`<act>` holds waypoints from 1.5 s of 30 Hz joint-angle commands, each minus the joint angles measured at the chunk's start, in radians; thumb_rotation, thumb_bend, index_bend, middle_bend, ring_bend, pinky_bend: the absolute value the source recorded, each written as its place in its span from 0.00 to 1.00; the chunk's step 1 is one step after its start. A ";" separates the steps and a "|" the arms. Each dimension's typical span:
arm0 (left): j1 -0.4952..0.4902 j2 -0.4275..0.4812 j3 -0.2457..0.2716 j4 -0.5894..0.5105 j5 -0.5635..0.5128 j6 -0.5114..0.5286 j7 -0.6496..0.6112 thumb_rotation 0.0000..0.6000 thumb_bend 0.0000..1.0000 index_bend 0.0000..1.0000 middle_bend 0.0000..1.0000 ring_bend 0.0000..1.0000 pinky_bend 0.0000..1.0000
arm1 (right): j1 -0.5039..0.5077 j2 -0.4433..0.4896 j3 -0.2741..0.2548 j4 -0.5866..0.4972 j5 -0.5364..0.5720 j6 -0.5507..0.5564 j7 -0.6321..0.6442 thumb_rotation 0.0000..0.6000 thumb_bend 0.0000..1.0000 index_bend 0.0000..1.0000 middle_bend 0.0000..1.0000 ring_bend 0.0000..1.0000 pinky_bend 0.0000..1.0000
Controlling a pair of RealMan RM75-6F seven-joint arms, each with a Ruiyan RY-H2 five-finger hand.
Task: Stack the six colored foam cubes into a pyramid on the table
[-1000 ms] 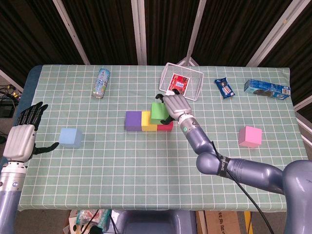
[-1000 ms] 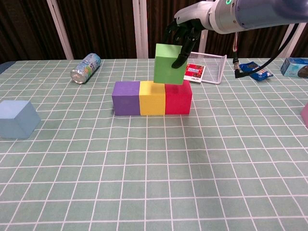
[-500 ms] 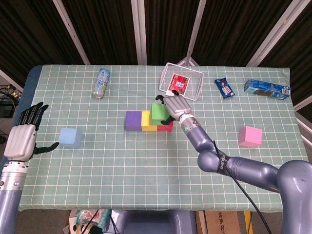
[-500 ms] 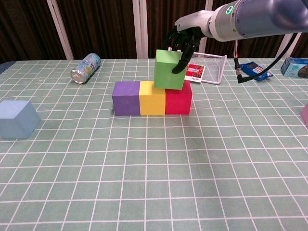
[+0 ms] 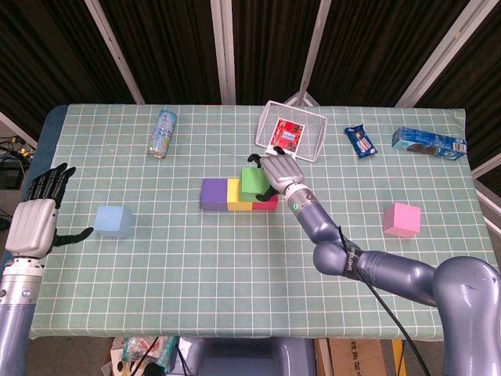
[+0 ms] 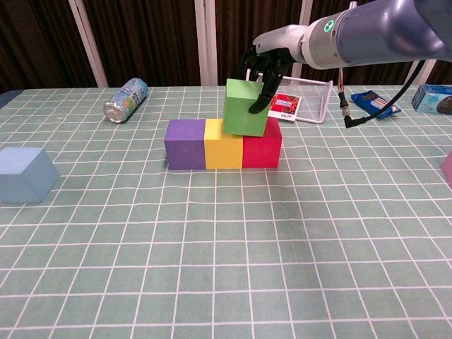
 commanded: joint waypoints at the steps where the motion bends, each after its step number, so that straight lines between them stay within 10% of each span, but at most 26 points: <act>1: 0.000 0.000 -0.001 0.001 -0.002 0.000 -0.002 1.00 0.01 0.00 0.00 0.00 0.01 | 0.004 -0.005 -0.004 0.006 -0.001 0.000 0.003 1.00 0.27 0.22 0.39 0.37 0.00; 45: 0.001 0.006 0.002 0.017 -0.011 -0.010 -0.018 1.00 0.01 0.00 0.00 0.00 0.01 | 0.040 -0.046 -0.048 0.050 -0.003 0.030 -0.035 1.00 0.27 0.22 0.39 0.37 0.00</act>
